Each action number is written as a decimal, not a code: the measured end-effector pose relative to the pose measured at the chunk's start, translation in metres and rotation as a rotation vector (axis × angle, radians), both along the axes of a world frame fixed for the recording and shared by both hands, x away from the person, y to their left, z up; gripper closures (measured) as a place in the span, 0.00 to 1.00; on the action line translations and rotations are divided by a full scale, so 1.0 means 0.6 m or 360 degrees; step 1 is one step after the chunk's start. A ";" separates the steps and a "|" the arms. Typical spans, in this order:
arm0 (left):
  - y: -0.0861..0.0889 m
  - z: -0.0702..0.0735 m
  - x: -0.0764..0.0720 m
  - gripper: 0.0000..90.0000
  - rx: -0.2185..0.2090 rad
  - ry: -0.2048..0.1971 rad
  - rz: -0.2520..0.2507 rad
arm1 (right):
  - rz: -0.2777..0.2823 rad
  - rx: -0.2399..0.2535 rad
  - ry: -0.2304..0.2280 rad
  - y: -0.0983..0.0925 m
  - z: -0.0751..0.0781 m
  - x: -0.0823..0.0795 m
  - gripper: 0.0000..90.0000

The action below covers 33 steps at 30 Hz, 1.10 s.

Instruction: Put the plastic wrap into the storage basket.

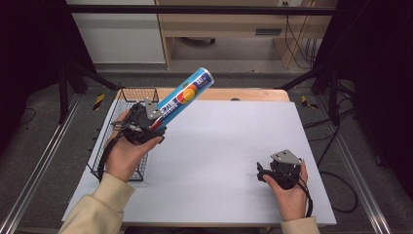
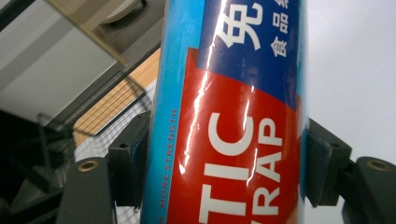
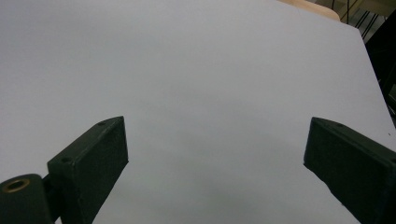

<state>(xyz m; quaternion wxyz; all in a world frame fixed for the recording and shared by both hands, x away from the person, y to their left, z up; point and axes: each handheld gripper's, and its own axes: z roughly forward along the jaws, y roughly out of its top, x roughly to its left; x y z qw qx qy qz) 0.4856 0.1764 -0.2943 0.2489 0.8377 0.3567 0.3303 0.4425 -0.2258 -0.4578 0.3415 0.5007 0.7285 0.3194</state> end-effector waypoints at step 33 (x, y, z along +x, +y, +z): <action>0.095 -0.032 -0.032 0.34 0.0178 0.0131 0.0394 | 0.0021 -0.0025 0.0025 0.003 -0.003 0.001 0.09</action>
